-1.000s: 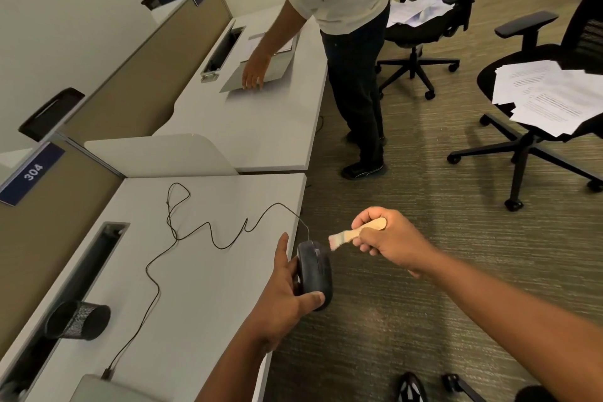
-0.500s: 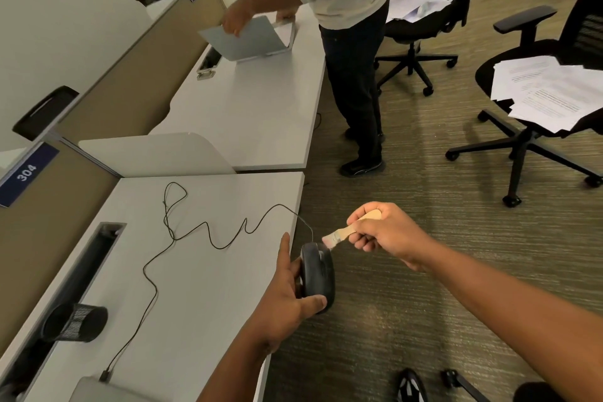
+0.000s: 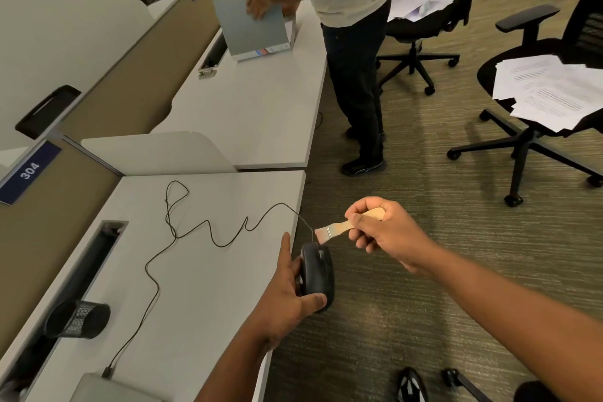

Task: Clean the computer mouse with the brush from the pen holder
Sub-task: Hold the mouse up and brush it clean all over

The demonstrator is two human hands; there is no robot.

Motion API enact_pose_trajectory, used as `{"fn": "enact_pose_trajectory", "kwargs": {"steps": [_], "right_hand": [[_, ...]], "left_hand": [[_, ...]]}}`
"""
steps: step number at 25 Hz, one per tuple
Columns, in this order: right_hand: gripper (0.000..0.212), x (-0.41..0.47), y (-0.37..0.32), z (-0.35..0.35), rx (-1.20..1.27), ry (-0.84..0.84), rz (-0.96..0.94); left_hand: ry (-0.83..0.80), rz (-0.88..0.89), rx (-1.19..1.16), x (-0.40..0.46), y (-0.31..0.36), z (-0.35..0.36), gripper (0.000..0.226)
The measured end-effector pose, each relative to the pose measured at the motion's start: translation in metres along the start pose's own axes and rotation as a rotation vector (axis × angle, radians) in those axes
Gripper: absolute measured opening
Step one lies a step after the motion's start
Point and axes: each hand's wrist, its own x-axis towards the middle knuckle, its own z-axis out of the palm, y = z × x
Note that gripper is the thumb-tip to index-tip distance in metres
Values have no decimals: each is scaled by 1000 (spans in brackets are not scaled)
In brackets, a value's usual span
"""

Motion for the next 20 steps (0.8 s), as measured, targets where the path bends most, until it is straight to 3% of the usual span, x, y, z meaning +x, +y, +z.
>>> {"fn": "enact_pose_trajectory", "kwargs": {"steps": [4,12,20], "right_hand": [[18,-3,-2,-2,-23,-95,0],[5,-14,-8,1,-253,-283,-147],[7,-14,9,9,-341,-220,-358]], "left_hand": [[23,-12,31,0,-2,1,128],[22,18,12,-3,2,5,125],[29,15,-12,-4,-8,5,118]]}}
